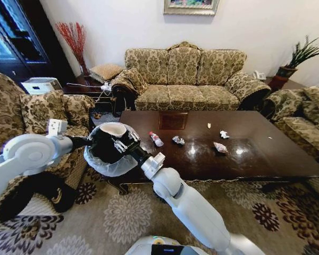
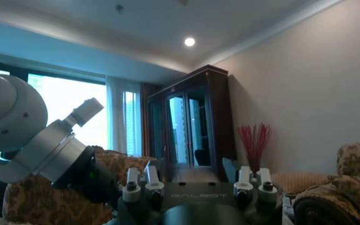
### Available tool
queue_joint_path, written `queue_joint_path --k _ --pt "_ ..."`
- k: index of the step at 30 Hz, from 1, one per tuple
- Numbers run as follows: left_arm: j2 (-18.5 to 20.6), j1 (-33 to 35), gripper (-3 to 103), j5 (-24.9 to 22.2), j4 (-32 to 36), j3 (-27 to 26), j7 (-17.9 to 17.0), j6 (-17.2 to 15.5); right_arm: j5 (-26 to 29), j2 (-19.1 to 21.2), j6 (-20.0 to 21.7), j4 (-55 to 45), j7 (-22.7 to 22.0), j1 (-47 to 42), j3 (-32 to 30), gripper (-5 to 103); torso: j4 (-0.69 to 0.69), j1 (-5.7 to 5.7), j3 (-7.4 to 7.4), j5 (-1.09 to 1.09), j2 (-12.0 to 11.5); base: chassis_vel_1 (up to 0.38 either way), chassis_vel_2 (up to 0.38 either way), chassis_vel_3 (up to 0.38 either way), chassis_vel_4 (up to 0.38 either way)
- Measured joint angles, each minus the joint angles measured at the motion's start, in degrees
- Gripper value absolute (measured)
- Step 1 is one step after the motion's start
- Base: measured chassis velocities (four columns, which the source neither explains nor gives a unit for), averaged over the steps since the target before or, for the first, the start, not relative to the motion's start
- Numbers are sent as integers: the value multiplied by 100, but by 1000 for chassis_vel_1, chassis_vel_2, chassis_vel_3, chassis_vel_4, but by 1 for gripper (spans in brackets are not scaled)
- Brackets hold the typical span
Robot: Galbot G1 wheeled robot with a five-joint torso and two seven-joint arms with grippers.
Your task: Move to the front of the table and place the trash on the table into the trash bin.
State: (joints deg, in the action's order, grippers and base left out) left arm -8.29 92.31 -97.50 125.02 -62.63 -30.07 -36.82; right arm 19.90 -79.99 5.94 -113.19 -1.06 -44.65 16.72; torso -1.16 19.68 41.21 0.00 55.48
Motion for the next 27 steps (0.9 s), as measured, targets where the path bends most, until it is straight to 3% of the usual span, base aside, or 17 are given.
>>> queue_joint_path --k 1,2,4,5,7,8,10,15,19,27 --pt "-11 5 0 11 -14 0 4 0 9 6 -18 -29 -2 -26 -31 63 0 0 0 0 0 0 0 0 0" --pt "-27 10 0 28 -39 2 10 1 28 25 -56 -61 -2 -58 -71 74 0 0 -1 0 0 0 0 0 0" --pt "-59 13 0 61 -71 13 20 5 64 68 -138 -125 -10 -127 -152 74 -1 0 -1 0 0 0 0 0 0" --pt "-89 16 0 100 -87 25 31 14 91 96 -184 -186 -47 -217 -244 85 -1 0 -1 0 0 0 0 0 0" --pt "-119 18 0 139 -94 32 41 26 130 113 -191 -235 -94 -316 -364 85 -1 0 -1 0 0 0 0 0 0" --pt "-161 20 0 173 -95 32 53 36 298 132 -208 -288 -155 -483 -598 95 -1 0 -1 1 0 0 0 0 0" --pt "-234 32 0 193 -72 -37 103 40 755 188 -135 -287 -320 -832 -1266 95 0 0 -1 1 0 0 0 0 0" --pt "-316 63 0 235 -98 -141 201 55 1095 484 43 30 -788 -1172 -1996 100 1 -1 -1 3 0 0 0 0 0" --pt "-340 12 0 342 -54 -35 228 108 961 609 44 644 -922 -1355 -2253 100 2 0 0 1 0 0 0 0 0" --pt "-373 -9 0 374 103 9 248 148 116 70 -189 1848 -909 -1046 -2146 100 -1 -2 -1 0 1 -44 45 45 -47"
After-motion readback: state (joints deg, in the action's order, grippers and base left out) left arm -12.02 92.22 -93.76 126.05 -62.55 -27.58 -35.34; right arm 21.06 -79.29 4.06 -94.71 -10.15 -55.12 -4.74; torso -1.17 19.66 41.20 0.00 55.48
